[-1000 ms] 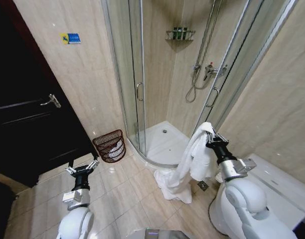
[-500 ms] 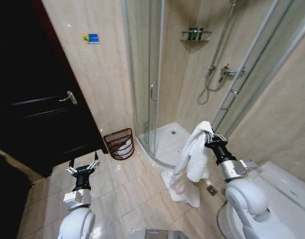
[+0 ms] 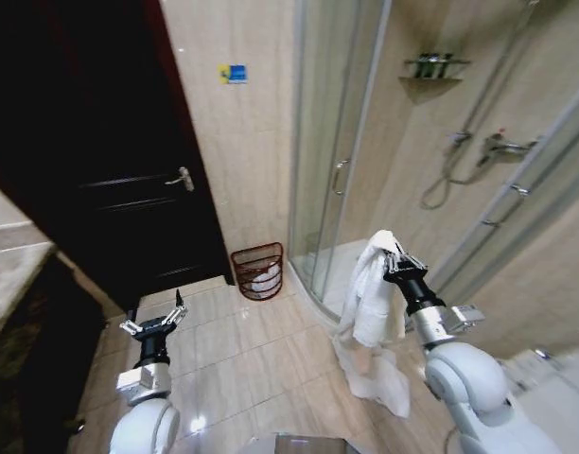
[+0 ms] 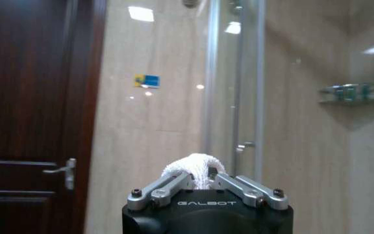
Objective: Discard the used towel into the hamper.
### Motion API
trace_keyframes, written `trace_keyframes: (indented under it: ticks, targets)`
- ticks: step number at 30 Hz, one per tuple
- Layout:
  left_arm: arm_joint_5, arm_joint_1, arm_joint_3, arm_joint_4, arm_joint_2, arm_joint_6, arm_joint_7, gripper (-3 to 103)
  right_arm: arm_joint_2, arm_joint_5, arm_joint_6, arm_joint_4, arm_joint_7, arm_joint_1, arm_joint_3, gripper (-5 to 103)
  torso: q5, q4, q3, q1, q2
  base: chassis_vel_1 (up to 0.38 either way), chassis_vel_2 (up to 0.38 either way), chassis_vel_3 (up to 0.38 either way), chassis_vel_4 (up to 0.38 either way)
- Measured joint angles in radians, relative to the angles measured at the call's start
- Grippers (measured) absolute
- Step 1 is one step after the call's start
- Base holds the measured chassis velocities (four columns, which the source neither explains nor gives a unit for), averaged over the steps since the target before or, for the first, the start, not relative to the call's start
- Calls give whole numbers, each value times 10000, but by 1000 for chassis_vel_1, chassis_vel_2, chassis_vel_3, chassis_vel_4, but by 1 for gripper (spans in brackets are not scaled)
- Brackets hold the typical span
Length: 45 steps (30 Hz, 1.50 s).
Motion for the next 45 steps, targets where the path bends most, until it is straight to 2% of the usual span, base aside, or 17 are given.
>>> trace_keyframes:
  ticks: [7,21,45]
  targets:
    - [64,-2,-83,121,-9,-231,-77,100,-3,42,-8,-293,50,163,-12,2,-3,0,0,0,0,145,127,-38,-57]
    - [380,-90,363,124,0,-187,-185,100,115,62,115,-718,27,281,-53,2,-3,-1,-1,-2,2,60,83,-62,-86]
    - [90,-103,280,220,59,-127,-140,100,225,-401,52,-826,23,337,-445,2,-3,-1,1,3,-1,-133,144,145,-120]
